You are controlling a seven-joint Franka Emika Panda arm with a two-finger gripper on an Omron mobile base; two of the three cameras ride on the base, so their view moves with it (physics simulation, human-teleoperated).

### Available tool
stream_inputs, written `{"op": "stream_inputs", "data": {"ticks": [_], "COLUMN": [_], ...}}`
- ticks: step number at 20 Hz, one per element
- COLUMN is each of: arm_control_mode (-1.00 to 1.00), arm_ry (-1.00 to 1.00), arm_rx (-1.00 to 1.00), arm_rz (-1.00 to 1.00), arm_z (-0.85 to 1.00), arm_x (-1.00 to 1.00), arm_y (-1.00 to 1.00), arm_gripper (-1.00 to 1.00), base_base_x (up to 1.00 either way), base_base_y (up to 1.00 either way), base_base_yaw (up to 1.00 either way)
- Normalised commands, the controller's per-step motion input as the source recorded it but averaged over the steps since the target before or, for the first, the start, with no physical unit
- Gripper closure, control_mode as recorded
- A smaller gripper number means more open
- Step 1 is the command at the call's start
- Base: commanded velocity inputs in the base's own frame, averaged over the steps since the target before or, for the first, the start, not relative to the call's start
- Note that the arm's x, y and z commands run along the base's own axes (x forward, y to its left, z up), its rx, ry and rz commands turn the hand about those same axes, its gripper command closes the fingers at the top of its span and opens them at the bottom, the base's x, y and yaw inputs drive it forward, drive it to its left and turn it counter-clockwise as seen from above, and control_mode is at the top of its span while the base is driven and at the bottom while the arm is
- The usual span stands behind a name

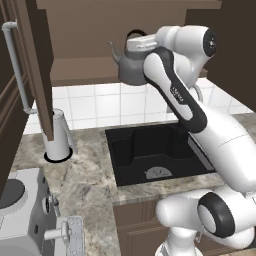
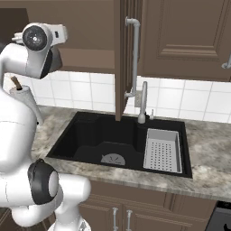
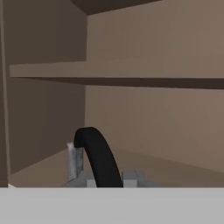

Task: Open the cabinet, pick the kettle from the cabinet, and place it in the sink.

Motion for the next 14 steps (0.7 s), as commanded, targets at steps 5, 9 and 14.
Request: {"op": "stream_inputs", "data": {"ticks": [5,9,14], "arm_control_mode": [-1.0,-1.0,-1.0], "arm_ry": [0.0,0.02,0.02], "arm_rx": [0.0,0.0,0.0], "arm_rz": [0.0,0.0,0.0], "arm_z": [0.0,0.0,-0.02], "arm_x": [-0.54,-0.51,-0.47], "arm_y": [-0.17,-0.18,-0.26], "arm_gripper": [1.0,1.0,1.0], "base_base_x": [0.0,0.0,0.0], "base_base_y": [0.0,0.0,0.0], "base_base_yaw": [0.0,0.0,0.0]}}
